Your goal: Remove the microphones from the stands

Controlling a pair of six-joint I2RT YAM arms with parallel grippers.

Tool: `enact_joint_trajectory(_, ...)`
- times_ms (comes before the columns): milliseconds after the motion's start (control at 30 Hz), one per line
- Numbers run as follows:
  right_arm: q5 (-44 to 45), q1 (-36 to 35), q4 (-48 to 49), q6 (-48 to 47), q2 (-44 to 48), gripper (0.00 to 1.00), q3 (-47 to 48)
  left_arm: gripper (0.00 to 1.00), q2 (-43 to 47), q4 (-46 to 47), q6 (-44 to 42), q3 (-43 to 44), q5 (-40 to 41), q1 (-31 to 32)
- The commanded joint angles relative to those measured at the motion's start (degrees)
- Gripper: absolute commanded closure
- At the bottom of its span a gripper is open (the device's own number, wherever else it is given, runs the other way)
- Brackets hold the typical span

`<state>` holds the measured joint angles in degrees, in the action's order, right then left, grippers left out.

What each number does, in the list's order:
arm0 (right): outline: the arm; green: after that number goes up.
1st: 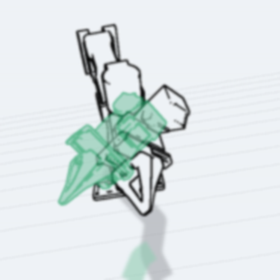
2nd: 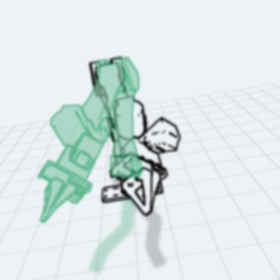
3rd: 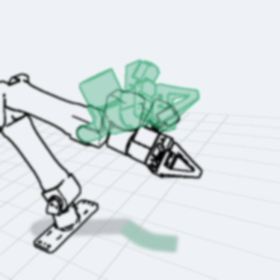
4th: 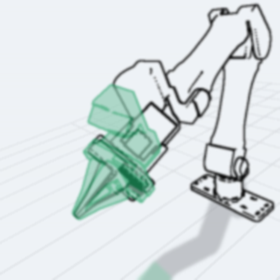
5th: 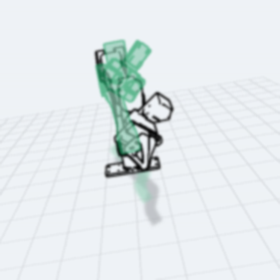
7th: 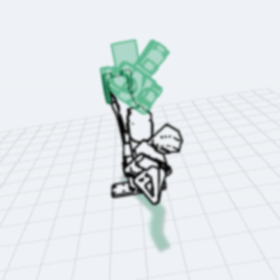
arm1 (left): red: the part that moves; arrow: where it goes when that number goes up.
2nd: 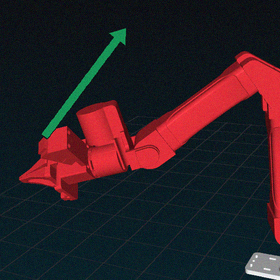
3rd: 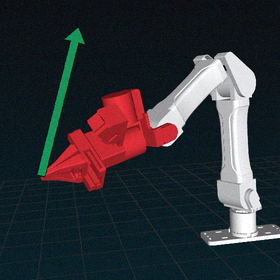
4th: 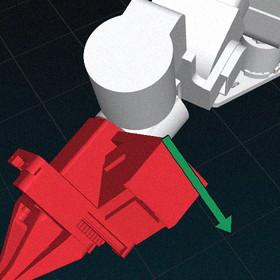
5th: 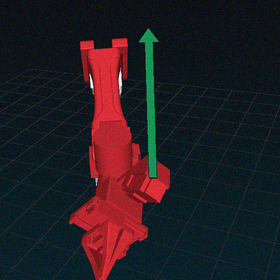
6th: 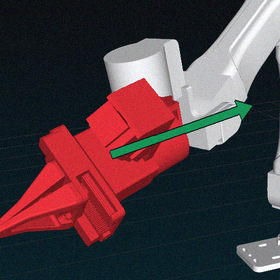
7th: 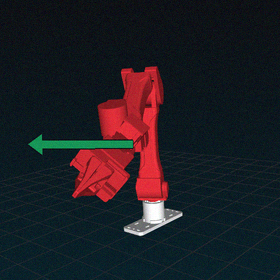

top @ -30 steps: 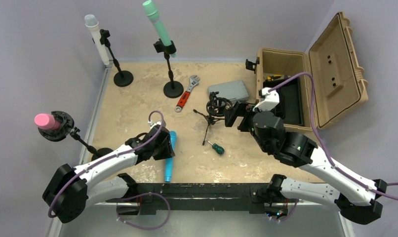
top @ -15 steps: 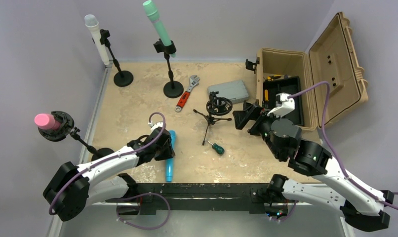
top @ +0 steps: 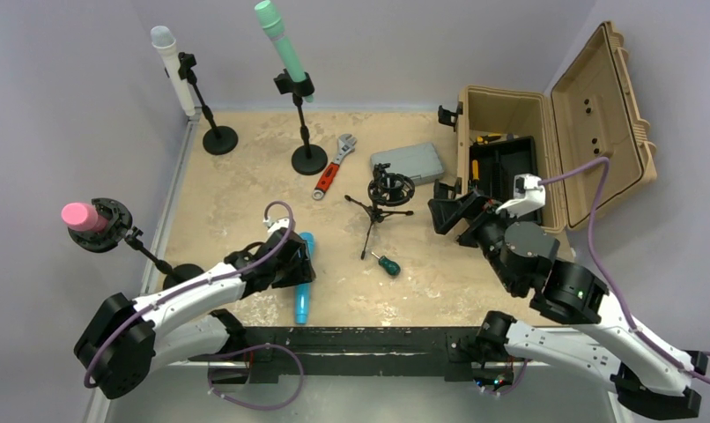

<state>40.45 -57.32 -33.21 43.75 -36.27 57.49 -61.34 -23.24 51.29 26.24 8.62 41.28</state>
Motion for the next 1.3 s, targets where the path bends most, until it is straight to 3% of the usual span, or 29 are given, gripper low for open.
enact_joint_trajectory(0, 3.0, 0.1, -2.6, 4.1, 1.1, 0.08, -0.9, 0.37, 3.9, -2.5, -0.5, 1.1, 0.8, 0.2)
enact_joint_trajectory(333, 1.8, 0.1, -9.0, 16.8, -0.9, 0.10, -4.7, 0.27, 13.2, -10.8, -2.0, 7.6, -0.2, 0.2)
enact_joint_trajectory(633, -8.2, 1.5, 1.1, 14.8, -4.7, 0.13, -11.9, 0.25, 16.6, -10.7, -7.9, 18.4, -9.8, 0.2)
enact_joint_trajectory(833, -12.1, 12.5, 0.5, 4.9, -6.5, 0.13, -8.3, 0.24, 12.1, -8.5, -9.5, 27.9, -19.4, 0.2)
enact_joint_trajectory(1033, -11.7, 13.1, -1.1, 1.2, -4.9, 0.13, -3.2, 0.16, 1.8, -8.8, -10.3, 42.8, -24.7, -3.0)
enact_joint_trajectory(1267, -13.7, 13.0, 0.0, 1.6, -3.2, 0.13, -3.3, 0.19, -7.1, -1.6, -4.1, 50.7, -32.6, -10.0)
